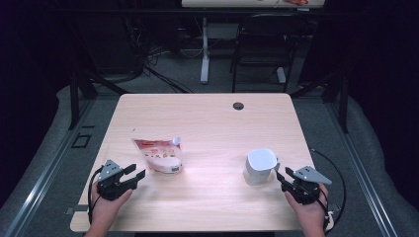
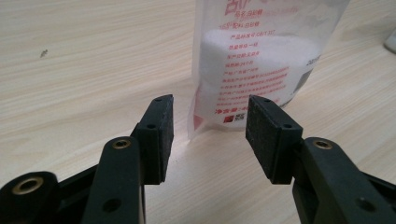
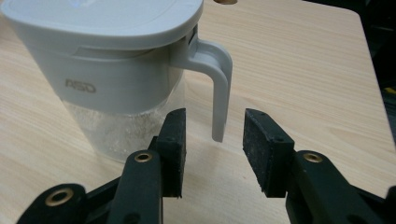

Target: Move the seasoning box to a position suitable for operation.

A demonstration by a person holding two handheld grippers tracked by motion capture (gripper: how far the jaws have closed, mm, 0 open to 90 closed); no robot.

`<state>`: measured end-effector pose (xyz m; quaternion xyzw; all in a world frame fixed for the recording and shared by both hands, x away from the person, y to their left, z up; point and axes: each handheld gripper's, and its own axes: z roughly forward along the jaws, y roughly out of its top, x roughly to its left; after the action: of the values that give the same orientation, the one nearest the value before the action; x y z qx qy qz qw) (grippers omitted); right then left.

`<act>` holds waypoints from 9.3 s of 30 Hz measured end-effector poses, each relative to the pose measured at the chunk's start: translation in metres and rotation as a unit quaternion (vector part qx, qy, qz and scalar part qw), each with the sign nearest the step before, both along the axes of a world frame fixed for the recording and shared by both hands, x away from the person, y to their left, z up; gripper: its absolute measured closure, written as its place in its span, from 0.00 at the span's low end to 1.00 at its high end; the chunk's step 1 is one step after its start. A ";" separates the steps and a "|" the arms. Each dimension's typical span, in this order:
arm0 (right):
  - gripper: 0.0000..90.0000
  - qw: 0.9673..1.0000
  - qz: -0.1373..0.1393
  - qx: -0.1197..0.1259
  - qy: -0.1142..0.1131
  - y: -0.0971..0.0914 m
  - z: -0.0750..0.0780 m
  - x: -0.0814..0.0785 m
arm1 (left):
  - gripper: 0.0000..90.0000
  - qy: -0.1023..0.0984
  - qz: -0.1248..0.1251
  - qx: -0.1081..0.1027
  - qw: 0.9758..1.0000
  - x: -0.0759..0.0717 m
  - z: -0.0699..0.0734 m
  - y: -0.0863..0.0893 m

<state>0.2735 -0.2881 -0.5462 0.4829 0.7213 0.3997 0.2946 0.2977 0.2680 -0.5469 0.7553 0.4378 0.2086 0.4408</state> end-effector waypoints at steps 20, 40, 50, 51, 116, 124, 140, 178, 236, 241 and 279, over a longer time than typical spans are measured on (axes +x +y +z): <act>0.75 1.000 -0.010 0.020 0.003 0.004 -0.004 0.026 | 0.70 0.028 -0.031 -0.008 0.999 -0.002 -0.009 0.001; 0.87 1.000 -0.015 0.001 0.010 0.011 -0.004 0.036 | 0.77 0.043 -0.037 0.001 0.998 -0.004 -0.008 0.000; 0.88 1.000 -0.015 0.002 0.018 0.011 -0.003 0.033 | 0.79 0.043 -0.052 0.007 0.998 -0.005 -0.007 -0.005; 0.88 1.000 -0.015 0.001 0.019 0.011 -0.003 0.033 | 0.79 0.043 -0.054 0.008 0.998 -0.006 -0.007 -0.006; 0.82 0.994 0.090 0.005 0.068 0.067 0.007 -0.015 | 0.77 0.030 -0.069 0.025 0.997 -0.012 -0.004 -0.012; 0.81 0.991 0.108 0.025 0.070 0.067 0.010 -0.021 | 0.77 0.030 -0.069 0.025 0.997 -0.013 -0.004 -0.011; 0.98 0.992 0.109 0.050 0.047 0.060 0.037 -0.027 | 0.78 0.032 -0.067 0.025 0.997 -0.013 -0.003 -0.011; 1.00 0.989 0.114 0.060 0.071 0.081 0.063 -0.008 | 0.78 0.036 -0.066 0.027 0.997 -0.014 -0.005 -0.012; 1.00 0.981 0.103 0.148 0.074 0.064 0.050 -0.008 | 0.78 0.035 -0.068 0.026 0.997 -0.014 -0.004 -0.012; 1.00 0.981 0.104 0.148 0.074 0.063 0.050 -0.008 | 0.78 0.035 -0.069 0.026 0.997 -0.014 -0.004 -0.012; 1.00 0.979 0.093 0.163 0.083 0.057 0.044 -0.009 | 0.77 0.035 -0.067 0.026 0.997 -0.014 -0.004 -0.012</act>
<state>0.2648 -0.2316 -0.5024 0.4866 0.7103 0.4961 0.1120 0.2838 0.2563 -0.5514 0.8007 0.3961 0.1637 0.4186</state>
